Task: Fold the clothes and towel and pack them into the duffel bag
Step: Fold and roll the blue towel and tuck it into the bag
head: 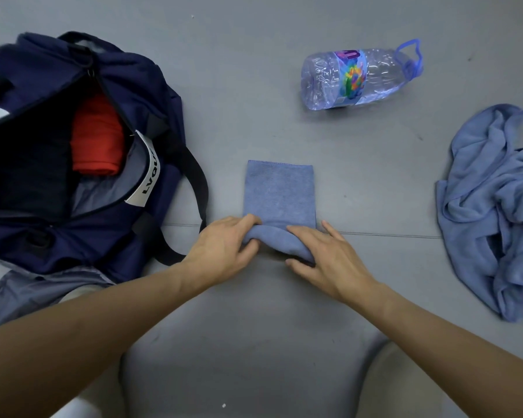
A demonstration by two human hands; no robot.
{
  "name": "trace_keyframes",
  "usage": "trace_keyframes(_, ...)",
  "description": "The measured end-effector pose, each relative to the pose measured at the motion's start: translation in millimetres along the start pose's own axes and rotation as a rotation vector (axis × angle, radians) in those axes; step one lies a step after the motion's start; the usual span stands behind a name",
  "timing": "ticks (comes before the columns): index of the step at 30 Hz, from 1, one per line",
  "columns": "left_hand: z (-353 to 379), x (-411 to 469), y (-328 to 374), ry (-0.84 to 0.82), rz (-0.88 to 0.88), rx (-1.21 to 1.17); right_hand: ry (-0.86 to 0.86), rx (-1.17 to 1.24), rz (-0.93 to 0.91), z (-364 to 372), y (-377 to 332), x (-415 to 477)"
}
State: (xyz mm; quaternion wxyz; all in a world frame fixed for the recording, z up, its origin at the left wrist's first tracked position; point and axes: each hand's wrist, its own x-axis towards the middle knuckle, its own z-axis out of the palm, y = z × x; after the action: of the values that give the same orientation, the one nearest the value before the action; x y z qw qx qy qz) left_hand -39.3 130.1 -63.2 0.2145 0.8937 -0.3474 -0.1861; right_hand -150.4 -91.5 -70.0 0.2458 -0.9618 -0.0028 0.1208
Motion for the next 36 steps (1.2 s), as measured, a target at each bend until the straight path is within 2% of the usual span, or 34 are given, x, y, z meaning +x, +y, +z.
trace_keyframes(5, -5, 2, 3, 0.001, -0.086, -0.053, 0.058, 0.053, 0.072, -8, -6, 1)
trace_keyframes(11, -4, 6, 3, -0.141, -0.283, -0.135, 0.042, 0.141, 0.190, -10, -7, 6)
trace_keyframes(13, -2, 7, 3, -0.144, -0.313, -0.169, 0.074, 0.024, 0.124, -8, -8, 6)
trace_keyframes(16, -2, 9, 4, -0.145, -0.314, -0.149, 0.139, -0.321, -0.096, -1, -3, 8)
trace_keyframes(18, -1, 9, 3, -0.140, -0.315, -0.096, 0.076, -0.399, -0.143, 2, 0, 9)
trace_keyframes(20, -1, 6, 3, -0.058, -0.259, -0.014, -0.023, -0.404, -0.099, 5, 5, 9)
trace_keyframes(21, -1, 5, 1, 0.034, -0.141, 0.066, -0.052, -0.402, -0.079, 7, 7, 10)
trace_keyframes(23, 3, 3, -4, 0.153, 0.207, 0.273, -0.061, -0.389, -0.065, 8, 8, 12)
trace_keyframes(24, 5, 1, -6, 0.153, 0.349, 0.336, -0.055, -0.380, -0.068, 8, 8, 14)
trace_keyframes(25, 8, 0, -8, 0.118, 0.417, 0.364, -0.056, -0.376, -0.072, 7, 8, 16)
trace_keyframes(29, 13, -4, -8, -0.060, 0.266, 0.331, -0.023, -0.386, -0.107, 1, 4, 18)
trace_keyframes(33, 10, 0, -9, -0.011, 0.222, 0.267, -0.026, -0.351, -0.141, -10, -4, 18)
trace_keyframes(36, 0, 5, -4, -0.037, 0.123, 0.091, -0.085, -0.224, -0.096, -18, -12, 20)
